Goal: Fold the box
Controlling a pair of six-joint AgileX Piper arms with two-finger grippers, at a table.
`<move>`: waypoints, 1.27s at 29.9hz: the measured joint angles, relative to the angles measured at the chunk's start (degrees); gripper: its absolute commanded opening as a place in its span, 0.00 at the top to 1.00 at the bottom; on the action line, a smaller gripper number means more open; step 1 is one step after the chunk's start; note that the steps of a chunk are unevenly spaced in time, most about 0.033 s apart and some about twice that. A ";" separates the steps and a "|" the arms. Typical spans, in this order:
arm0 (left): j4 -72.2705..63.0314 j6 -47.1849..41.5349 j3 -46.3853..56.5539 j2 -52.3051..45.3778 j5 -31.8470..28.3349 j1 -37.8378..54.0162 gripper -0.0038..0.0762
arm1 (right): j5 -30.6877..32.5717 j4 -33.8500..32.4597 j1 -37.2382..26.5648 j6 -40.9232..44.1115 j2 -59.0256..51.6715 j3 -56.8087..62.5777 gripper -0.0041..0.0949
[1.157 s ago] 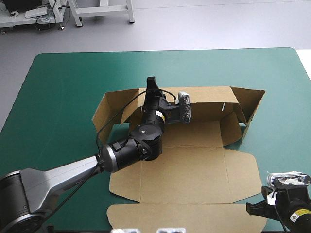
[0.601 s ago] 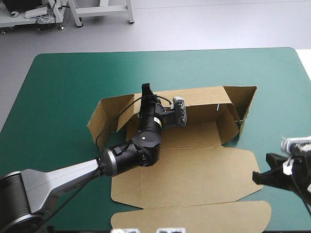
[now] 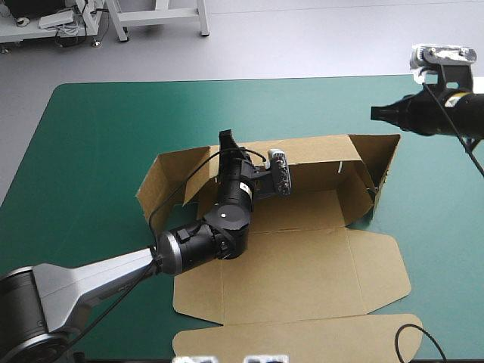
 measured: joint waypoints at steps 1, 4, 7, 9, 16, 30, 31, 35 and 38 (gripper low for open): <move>0.01 0.00 0.00 0.00 -0.21 0.00 0.96 | -0.05 0.11 0.07 0.00 2.28 -1.37 0.96; 0.06 0.00 0.00 0.00 -0.48 0.00 0.96 | -0.17 0.11 0.07 -0.27 8.04 -6.00 0.96; 0.12 0.00 0.00 0.00 -0.48 0.00 0.96 | 0.03 0.11 0.07 -0.70 13.30 -9.88 0.96; 0.18 0.00 0.00 0.00 -0.53 0.00 0.96 | 0.89 0.11 0.07 -0.74 16.21 -11.85 0.96; 0.23 0.00 0.00 0.00 -0.70 0.00 0.96 | 7.02 0.53 -2.27 -0.40 25.57 -15.13 0.96; -0.42 -0.21 0.00 -0.07 -0.10 0.00 0.96 | 10.67 1.64 -3.38 -1.39 27.24 -11.59 0.98; -0.42 -0.21 0.00 -0.07 0.00 -0.06 0.96 | 10.67 1.76 -3.43 -1.50 26.97 -10.99 0.98; -0.47 -0.21 0.00 -0.07 0.66 -0.16 0.96 | 10.57 1.82 -3.43 -1.95 24.75 -8.34 0.98; -0.53 -0.21 0.00 -0.07 1.19 -0.22 0.96 | 10.59 1.83 -3.43 -2.39 22.99 -6.28 0.98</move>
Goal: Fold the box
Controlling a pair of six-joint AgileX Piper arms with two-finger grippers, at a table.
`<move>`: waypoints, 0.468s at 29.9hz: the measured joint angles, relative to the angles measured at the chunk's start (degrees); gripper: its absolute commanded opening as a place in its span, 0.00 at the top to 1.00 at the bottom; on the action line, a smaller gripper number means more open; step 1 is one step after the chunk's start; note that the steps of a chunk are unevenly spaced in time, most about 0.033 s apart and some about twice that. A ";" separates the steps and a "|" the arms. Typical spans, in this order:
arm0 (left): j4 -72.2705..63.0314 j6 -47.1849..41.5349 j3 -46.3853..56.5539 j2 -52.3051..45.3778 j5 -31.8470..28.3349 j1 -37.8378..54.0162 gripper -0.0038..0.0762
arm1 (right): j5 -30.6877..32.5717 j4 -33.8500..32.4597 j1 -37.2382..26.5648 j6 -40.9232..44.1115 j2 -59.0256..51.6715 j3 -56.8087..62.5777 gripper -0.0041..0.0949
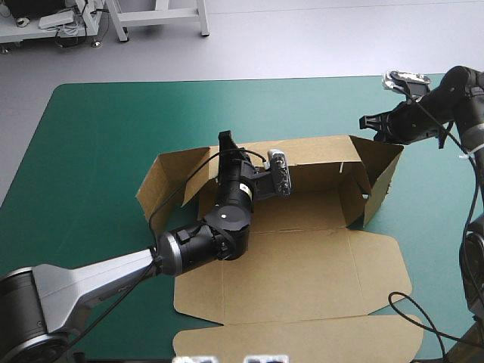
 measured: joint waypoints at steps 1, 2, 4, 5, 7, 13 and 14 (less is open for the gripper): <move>0.00 -0.07 0.00 0.00 0.11 0.00 0.96 | 0.06 0.00 -0.08 -0.07 -0.60 0.60 0.98; -0.01 -0.22 0.00 0.00 0.11 0.00 0.96 | 0.06 0.00 -0.08 -0.09 -1.03 1.06 0.98; -0.01 -0.90 0.00 0.00 0.15 0.00 0.96 | 0.06 0.00 -0.08 -0.29 -2.15 2.06 0.98; -0.01 -1.37 0.00 0.00 0.17 0.00 0.96 | 0.06 0.00 -0.08 -0.47 -2.71 2.42 0.98; -0.06 -2.21 0.00 0.00 0.29 0.00 0.96 | 0.00 0.00 -0.08 -1.03 -3.86 3.60 0.98; -0.06 -2.82 0.00 0.00 0.46 -0.07 0.96 | -0.11 0.18 -0.08 -3.11 -5.99 9.75 0.98; -0.11 -2.82 0.00 0.00 0.46 -0.07 0.96 | -0.41 0.18 -0.08 -3.30 -6.29 10.92 0.98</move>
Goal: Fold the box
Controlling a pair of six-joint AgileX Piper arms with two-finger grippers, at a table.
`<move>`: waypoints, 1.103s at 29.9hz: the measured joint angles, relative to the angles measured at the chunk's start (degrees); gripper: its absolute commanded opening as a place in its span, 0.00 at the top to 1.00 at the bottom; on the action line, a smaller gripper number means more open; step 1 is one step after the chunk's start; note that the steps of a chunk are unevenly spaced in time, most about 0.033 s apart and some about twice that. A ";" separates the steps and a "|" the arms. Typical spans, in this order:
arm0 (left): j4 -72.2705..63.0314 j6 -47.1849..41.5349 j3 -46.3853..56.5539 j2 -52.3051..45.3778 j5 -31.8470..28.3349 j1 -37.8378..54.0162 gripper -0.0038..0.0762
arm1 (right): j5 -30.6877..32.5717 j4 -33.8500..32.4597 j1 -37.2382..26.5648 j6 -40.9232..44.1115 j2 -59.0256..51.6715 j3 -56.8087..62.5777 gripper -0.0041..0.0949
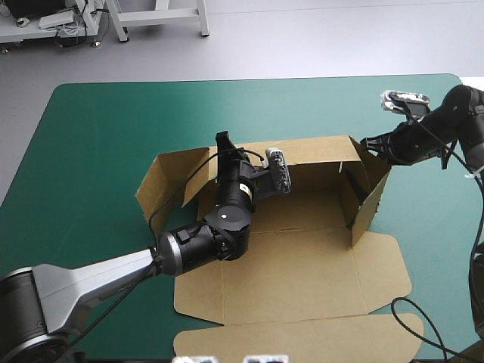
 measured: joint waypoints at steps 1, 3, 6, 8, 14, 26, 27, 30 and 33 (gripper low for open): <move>0.00 -0.05 0.00 0.00 0.00 0.00 0.96 | -0.26 0.04 0.00 -0.22 -0.37 0.88 0.98; -0.13 -0.10 0.00 0.00 0.00 0.00 0.96 | -1.26 0.13 0.00 -1.14 -1.29 2.70 0.98; -0.18 -0.10 0.00 0.00 0.06 0.00 0.96 | -2.78 0.96 0.00 -2.44 -2.77 4.87 0.98; -0.18 -0.10 0.00 0.23 0.16 0.00 0.96 | -4.24 2.32 0.00 -3.87 -3.68 6.71 0.98; 0.02 0.48 -0.11 1.68 1.53 0.00 0.96 | -13.85 8.91 -0.11 -9.62 -6.92 15.00 0.98; 0.35 0.92 -0.17 2.07 2.15 0.00 0.96 | -30.73 23.28 -0.31 -24.21 -17.41 33.96 0.98; 0.29 0.92 -0.17 2.07 2.15 0.00 0.96 | -31.72 24.25 -0.31 -25.19 -18.40 35.51 0.98; 0.31 0.92 -0.17 2.18 1.97 0.00 0.96 | -32.39 26.15 -0.25 -27.25 -21.12 39.26 0.98; 0.36 0.92 -0.28 2.25 1.79 0.00 0.96 | -32.39 26.98 -0.14 -28.35 -23.48 41.13 0.98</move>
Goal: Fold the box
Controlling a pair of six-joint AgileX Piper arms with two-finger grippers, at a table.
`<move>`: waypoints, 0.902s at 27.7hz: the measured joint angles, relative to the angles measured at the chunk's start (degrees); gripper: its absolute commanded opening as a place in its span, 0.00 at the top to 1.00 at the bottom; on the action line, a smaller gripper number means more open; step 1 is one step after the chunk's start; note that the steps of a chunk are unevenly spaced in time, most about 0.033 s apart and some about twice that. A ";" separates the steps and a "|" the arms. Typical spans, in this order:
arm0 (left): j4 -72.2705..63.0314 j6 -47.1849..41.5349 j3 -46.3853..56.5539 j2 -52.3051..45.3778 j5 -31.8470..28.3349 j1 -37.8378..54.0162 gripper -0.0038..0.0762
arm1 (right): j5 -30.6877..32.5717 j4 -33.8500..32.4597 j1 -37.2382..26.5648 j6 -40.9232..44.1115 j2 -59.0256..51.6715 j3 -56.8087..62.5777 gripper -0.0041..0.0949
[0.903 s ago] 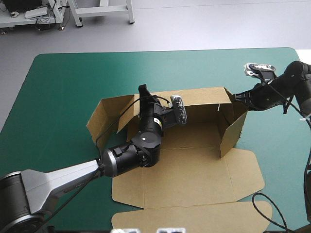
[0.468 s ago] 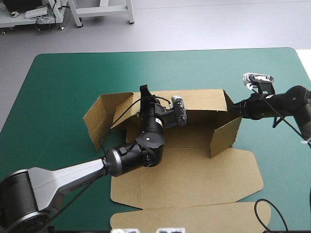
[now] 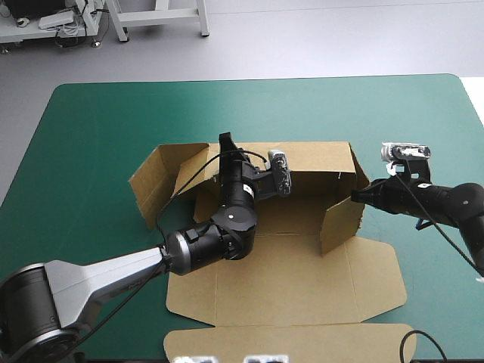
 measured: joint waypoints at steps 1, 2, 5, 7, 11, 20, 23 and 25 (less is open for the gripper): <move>0.00 0.00 0.00 0.00 0.00 0.00 0.96 | 0.06 0.14 0.00 -0.33 -0.58 0.15 0.98; 0.00 0.00 0.00 0.05 -0.02 0.00 0.96 | 0.06 0.29 0.00 -0.85 -0.96 0.15 0.98; 0.05 0.00 0.00 0.06 -0.02 0.00 0.96 | 0.28 0.66 0.00 -3.16 -1.79 0.27 0.98; 0.05 0.00 0.00 0.11 -0.02 0.00 0.96 | 1.02 0.92 0.00 -5.68 -1.90 0.27 0.98; 0.05 0.00 -0.06 0.11 -0.02 0.00 0.96 | 2.43 1.03 0.00 -10.16 -1.90 0.27 0.92; -0.01 0.00 -0.17 0.11 -0.02 0.00 0.96 | 8.40 -6.95 0.10 -15.80 -1.97 0.17 0.58; -0.07 0.00 -0.17 0.11 -0.07 0.00 0.96 | 9.41 -8.26 0.10 -19.09 -1.97 0.17 0.48; -0.07 0.00 -0.17 0.11 -0.19 0.00 0.96 | 9.40 -8.15 0.20 -19.68 -1.97 0.17 0.42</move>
